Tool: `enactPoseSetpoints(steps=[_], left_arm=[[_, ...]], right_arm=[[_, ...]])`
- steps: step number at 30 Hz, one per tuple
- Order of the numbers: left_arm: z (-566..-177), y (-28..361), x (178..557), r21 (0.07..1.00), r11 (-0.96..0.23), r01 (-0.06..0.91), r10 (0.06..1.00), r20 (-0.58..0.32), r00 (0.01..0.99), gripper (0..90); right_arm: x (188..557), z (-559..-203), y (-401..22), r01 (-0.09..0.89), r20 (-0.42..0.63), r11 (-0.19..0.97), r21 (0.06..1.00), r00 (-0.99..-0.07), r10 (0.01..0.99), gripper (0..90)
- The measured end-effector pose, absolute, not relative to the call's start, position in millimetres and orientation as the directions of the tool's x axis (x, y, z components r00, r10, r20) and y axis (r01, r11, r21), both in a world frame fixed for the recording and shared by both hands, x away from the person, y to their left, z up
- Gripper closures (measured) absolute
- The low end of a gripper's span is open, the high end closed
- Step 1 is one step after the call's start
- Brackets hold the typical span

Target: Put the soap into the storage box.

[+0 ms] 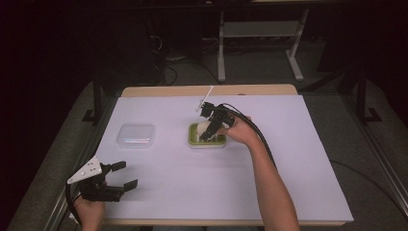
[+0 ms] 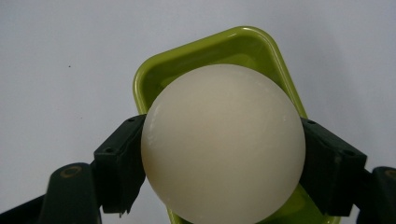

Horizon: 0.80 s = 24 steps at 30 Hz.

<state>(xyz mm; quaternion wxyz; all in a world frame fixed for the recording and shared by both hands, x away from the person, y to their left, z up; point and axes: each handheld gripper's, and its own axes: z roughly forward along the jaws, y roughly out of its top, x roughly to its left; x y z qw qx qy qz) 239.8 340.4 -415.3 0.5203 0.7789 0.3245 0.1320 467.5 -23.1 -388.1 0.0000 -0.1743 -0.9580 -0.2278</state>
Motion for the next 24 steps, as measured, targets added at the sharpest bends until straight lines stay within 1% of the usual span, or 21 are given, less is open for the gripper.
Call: enactPoseSetpoints(steps=[24], left_arm=[[-415.4, 340.1, 239.7, 0.895, -0.248, 0.37, 0.642, -0.134, 0.754, 13.1]], right_arm=[[471.5, -397.6, -20.4, 0.347, 0.069, 0.845, 0.407, -0.934, 0.351, 23.0]])
